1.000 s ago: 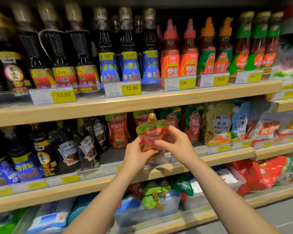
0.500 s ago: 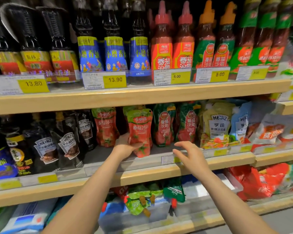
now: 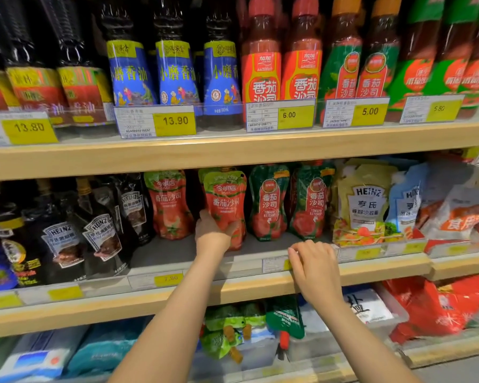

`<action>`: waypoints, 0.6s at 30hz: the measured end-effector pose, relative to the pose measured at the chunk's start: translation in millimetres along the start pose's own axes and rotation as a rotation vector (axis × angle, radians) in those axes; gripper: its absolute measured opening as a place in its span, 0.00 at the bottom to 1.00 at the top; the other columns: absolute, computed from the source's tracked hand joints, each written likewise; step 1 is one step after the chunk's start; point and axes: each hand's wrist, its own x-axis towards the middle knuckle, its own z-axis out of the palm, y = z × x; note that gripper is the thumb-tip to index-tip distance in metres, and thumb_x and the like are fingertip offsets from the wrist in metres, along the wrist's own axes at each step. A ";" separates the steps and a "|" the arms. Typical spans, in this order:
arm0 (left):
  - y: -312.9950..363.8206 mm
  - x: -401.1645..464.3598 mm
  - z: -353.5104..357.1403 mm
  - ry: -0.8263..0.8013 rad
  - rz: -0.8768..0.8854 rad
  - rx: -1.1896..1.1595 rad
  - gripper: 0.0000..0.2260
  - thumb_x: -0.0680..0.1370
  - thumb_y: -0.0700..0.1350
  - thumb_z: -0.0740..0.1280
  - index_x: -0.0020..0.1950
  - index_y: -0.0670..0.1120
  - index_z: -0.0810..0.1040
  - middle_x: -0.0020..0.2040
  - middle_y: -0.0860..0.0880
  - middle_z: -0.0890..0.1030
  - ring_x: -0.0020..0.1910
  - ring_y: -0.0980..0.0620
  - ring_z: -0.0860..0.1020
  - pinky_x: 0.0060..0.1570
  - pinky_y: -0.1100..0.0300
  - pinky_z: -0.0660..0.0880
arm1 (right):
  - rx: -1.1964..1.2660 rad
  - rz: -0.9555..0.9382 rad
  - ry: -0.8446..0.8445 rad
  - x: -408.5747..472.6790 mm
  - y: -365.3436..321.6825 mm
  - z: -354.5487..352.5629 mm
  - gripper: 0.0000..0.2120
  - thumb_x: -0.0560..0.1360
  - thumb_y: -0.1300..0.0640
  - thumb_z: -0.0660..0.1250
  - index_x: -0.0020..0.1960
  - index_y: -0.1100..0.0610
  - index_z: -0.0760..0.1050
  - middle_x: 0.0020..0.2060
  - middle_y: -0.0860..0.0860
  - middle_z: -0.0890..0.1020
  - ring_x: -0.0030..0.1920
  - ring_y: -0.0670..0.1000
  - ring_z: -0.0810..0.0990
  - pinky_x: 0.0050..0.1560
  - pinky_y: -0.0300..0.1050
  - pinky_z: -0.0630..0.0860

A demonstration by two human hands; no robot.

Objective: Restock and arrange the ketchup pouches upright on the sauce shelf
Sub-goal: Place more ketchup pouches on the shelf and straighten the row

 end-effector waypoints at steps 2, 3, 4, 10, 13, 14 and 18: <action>-2.0 6.7 -1.4 0.018 0.006 0.002 0.34 0.71 0.52 0.72 0.68 0.38 0.61 0.65 0.37 0.72 0.62 0.37 0.72 0.57 0.48 0.72 | -0.013 0.008 0.015 0.2 -1.0 2.0 0.19 0.77 0.47 0.49 0.43 0.53 0.76 0.35 0.48 0.77 0.38 0.51 0.72 0.47 0.47 0.64; -3.3 9.9 -1.8 0.028 0.009 -0.001 0.33 0.71 0.52 0.72 0.68 0.38 0.61 0.64 0.37 0.72 0.62 0.37 0.72 0.57 0.48 0.72 | -0.017 0.009 0.023 0.3 -1.1 3.0 0.19 0.77 0.47 0.49 0.43 0.53 0.75 0.34 0.47 0.76 0.38 0.51 0.72 0.47 0.47 0.64; -4.6 12.9 -2.0 0.036 0.016 -0.004 0.33 0.71 0.52 0.71 0.67 0.37 0.61 0.64 0.37 0.72 0.62 0.37 0.72 0.57 0.48 0.72 | -0.021 0.008 0.031 0.6 -0.8 3.9 0.19 0.77 0.47 0.49 0.42 0.53 0.75 0.34 0.47 0.76 0.37 0.51 0.71 0.47 0.47 0.63; -11.5 23.2 -1.5 0.029 0.035 0.004 0.33 0.71 0.53 0.71 0.68 0.38 0.61 0.64 0.37 0.73 0.62 0.38 0.73 0.56 0.49 0.72 | 0.007 0.003 0.044 1.6 -1.1 4.9 0.18 0.77 0.48 0.49 0.40 0.53 0.74 0.33 0.47 0.74 0.36 0.51 0.70 0.45 0.46 0.62; -8.5 16.9 -7.0 -0.014 -0.029 0.031 0.42 0.71 0.57 0.70 0.73 0.37 0.53 0.69 0.37 0.68 0.66 0.39 0.70 0.58 0.50 0.71 | 0.052 0.021 -0.009 2.1 -3.2 -0.6 0.17 0.77 0.48 0.51 0.42 0.53 0.75 0.36 0.47 0.75 0.40 0.52 0.72 0.49 0.48 0.63; -7.2 11.7 -11.2 -0.033 -0.046 0.061 0.44 0.71 0.59 0.69 0.74 0.37 0.50 0.70 0.37 0.66 0.67 0.39 0.68 0.59 0.50 0.70 | 0.091 0.035 -0.035 2.8 -4.1 -4.2 0.14 0.78 0.49 0.54 0.45 0.53 0.76 0.38 0.48 0.76 0.43 0.52 0.73 0.51 0.48 0.63; -22.5 -33.3 -40.7 0.054 0.229 0.004 0.28 0.71 0.58 0.69 0.64 0.42 0.68 0.50 0.47 0.78 0.47 0.49 0.77 0.40 0.58 0.74 | 0.303 -0.018 -0.069 -5.4 -11.6 -19.4 0.09 0.76 0.53 0.63 0.54 0.55 0.75 0.50 0.50 0.76 0.53 0.49 0.72 0.55 0.42 0.63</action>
